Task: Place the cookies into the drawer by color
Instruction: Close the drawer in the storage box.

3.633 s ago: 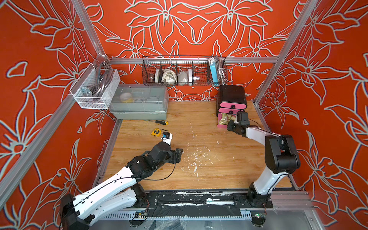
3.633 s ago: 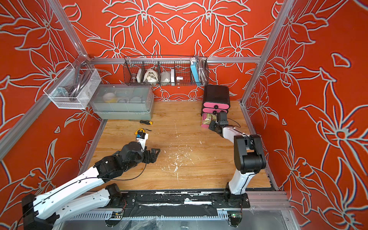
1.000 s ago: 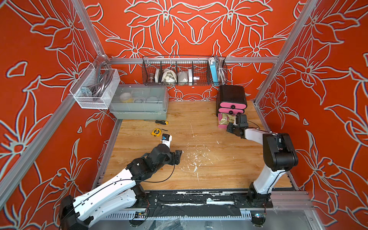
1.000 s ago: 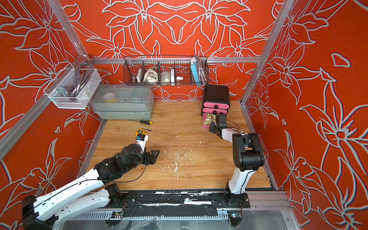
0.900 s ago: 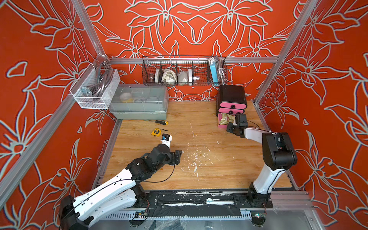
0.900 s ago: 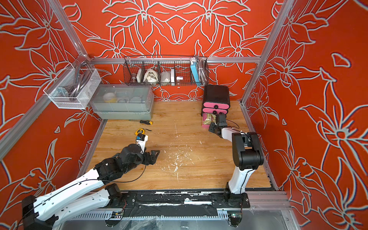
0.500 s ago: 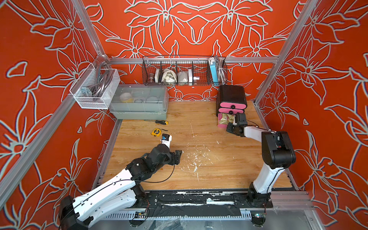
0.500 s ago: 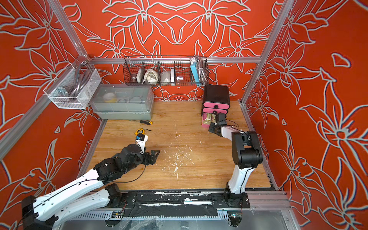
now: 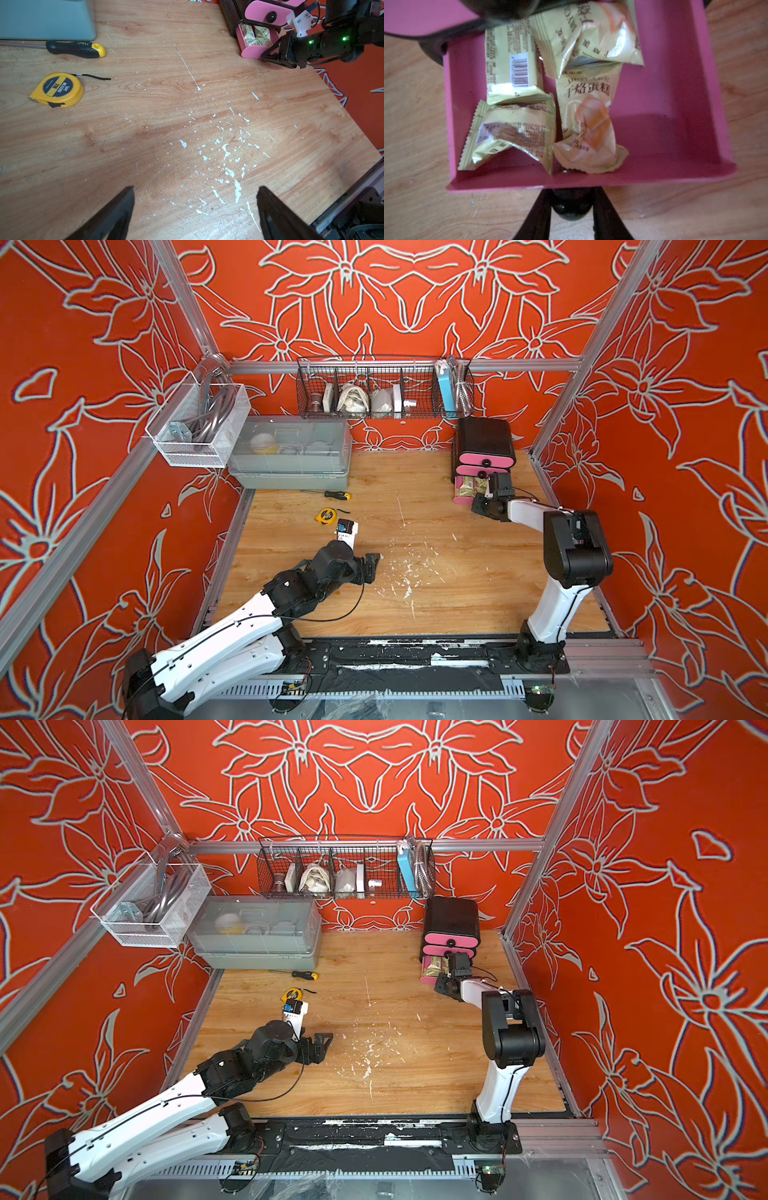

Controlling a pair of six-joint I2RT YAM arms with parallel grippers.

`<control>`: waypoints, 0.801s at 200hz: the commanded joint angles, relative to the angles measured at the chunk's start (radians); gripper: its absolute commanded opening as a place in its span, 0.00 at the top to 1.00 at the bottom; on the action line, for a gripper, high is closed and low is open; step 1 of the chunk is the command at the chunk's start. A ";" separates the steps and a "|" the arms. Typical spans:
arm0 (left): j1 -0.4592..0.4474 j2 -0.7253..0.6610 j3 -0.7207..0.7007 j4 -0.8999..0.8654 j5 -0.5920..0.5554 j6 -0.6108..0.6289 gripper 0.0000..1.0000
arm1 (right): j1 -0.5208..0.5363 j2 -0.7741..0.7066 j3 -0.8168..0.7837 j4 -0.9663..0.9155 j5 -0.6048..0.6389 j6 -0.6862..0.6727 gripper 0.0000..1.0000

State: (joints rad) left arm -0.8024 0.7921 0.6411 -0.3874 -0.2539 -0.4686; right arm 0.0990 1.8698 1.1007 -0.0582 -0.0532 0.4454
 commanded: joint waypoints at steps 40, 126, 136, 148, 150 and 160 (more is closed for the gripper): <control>0.000 -0.013 -0.011 0.000 -0.019 0.013 0.08 | 0.000 -0.040 0.024 -0.012 0.012 0.006 0.81; 0.000 -0.022 -0.019 -0.008 -0.031 0.018 0.08 | 0.000 0.037 0.178 -0.036 0.023 0.044 0.81; 0.000 -0.026 -0.021 -0.007 -0.034 0.021 0.08 | 0.000 0.057 0.196 -0.035 0.030 0.046 0.81; 0.000 -0.027 -0.023 -0.007 -0.036 0.023 0.08 | 0.000 0.078 0.210 -0.028 0.037 0.053 0.81; 0.000 -0.027 -0.023 -0.007 -0.036 0.024 0.08 | 0.000 0.081 0.211 -0.024 0.040 0.055 0.81; 0.000 -0.026 -0.023 -0.008 -0.037 0.026 0.08 | 0.001 0.093 0.216 -0.003 0.050 0.067 0.81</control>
State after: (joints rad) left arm -0.8024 0.7784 0.6239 -0.3889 -0.2722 -0.4648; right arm 0.0986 1.9408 1.2663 -0.1429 -0.0448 0.4820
